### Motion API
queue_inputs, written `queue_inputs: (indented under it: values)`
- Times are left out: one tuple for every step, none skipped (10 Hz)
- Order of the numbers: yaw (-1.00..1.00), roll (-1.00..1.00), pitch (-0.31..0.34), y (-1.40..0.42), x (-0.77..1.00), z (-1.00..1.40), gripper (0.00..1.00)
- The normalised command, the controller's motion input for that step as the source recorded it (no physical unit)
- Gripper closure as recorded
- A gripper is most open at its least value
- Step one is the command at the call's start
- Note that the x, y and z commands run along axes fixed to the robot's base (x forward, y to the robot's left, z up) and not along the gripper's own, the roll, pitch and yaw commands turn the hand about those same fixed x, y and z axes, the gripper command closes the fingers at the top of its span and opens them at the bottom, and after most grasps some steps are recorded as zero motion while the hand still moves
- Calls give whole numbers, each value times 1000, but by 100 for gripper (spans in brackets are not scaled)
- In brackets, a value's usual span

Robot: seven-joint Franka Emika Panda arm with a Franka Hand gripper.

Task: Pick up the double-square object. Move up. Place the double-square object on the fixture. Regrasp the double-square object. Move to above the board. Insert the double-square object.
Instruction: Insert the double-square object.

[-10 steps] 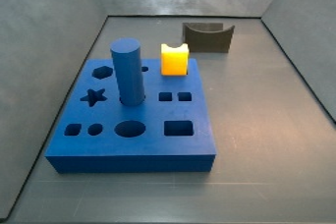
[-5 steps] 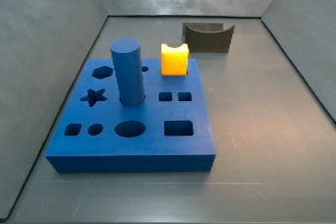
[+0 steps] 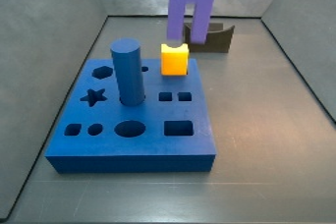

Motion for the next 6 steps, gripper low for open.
queue_inputs:
  values:
    - [0,0,-243,0,-197,-809,100]
    - [91,0,-266,0,-229,-751,100]
    - [174,-27,-287,0,-240,-651,100]
    - [160,0,-239,-77,0,-717,100]
    - [171,113,-134,-183,37,-549,100]
    - [126,227,0,-237,251,-509,100]
